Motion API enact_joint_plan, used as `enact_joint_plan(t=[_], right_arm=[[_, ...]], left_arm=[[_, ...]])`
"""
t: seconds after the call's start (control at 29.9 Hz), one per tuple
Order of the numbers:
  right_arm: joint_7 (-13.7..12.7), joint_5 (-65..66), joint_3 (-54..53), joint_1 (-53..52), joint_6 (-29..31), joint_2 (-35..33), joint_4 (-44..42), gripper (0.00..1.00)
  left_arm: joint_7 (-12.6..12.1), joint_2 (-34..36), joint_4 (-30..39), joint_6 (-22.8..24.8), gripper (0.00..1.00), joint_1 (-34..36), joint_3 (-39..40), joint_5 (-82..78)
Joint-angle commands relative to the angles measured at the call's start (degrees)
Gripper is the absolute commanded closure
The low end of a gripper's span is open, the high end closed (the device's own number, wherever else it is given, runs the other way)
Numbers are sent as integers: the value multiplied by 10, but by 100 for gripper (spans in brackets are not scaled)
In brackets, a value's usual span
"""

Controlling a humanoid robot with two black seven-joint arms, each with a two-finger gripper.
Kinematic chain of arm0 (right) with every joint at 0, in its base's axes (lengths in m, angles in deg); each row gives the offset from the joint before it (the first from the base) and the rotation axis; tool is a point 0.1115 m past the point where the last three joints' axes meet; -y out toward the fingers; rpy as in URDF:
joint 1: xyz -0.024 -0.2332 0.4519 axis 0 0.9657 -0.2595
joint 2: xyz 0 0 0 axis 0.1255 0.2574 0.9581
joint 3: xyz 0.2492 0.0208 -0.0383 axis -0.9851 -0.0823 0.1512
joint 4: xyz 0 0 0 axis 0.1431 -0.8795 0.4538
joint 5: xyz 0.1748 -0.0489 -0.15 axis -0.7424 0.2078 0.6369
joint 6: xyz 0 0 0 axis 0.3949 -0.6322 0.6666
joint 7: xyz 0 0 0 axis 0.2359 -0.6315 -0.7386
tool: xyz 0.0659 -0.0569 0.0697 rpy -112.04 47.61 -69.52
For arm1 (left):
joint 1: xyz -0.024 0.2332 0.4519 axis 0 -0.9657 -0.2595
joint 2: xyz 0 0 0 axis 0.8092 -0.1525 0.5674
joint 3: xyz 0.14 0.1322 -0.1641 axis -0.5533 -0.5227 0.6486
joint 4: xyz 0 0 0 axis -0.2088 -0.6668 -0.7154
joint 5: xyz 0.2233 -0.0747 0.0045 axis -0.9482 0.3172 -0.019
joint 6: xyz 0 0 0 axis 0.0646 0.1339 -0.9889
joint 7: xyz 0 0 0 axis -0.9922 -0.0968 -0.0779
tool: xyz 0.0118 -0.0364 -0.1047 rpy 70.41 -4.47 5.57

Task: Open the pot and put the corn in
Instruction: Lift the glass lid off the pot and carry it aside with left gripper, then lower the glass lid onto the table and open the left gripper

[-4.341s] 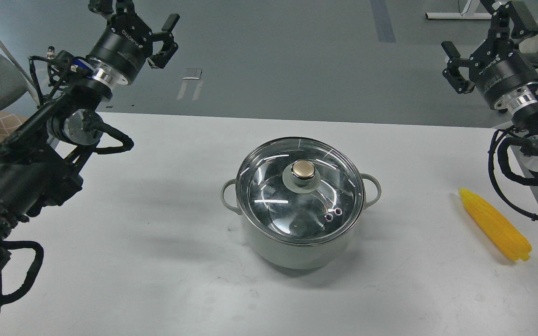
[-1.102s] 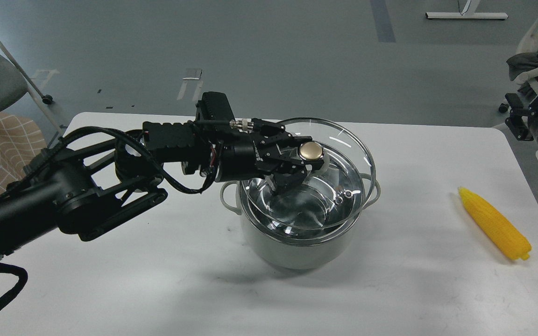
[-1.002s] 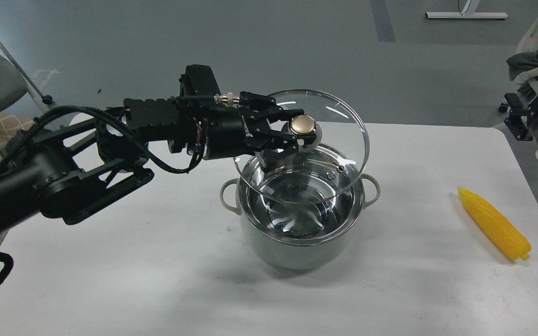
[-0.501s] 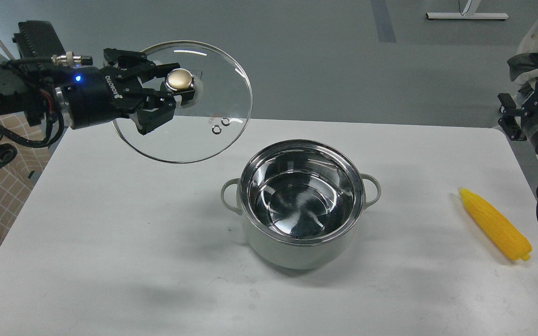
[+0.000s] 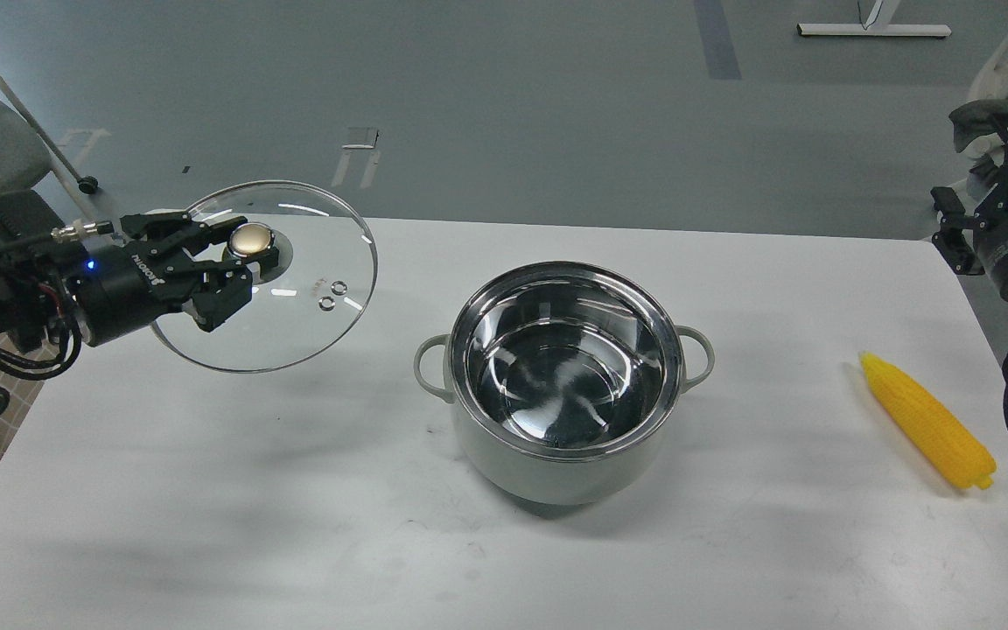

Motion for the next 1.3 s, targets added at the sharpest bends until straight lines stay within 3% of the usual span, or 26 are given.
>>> enact_joint_plan(t=[0.0,0.53,0.63,0.9,1.1,1.17,1.27], right_arm=[[0,0,0,0,0,1,-1,0],[0,0,0,5,0,2,0,0],[0,0,1,6,0,1,0,0],[0,0,1,6,0,2,0,0],[0,0,1,6,0,2,0,0],[0,0,1,6,0,2,0,0],[0,0,1,6,0,2,0,0]], left_arm=[[0,-4,-19,-18,86,-32,-1,2],[0,-63,-92,-73,81,-106,1,1],[0,-77,-117,-89,73,-110,0,1],[0,-98,-149,-106,69,-119,0,2],[0,-99,-150,-107,44,-121,1,2],[0,-102,-150,-111,28,-121,1,8],[0,-103,-150,-111,23,-121,-3,21]])
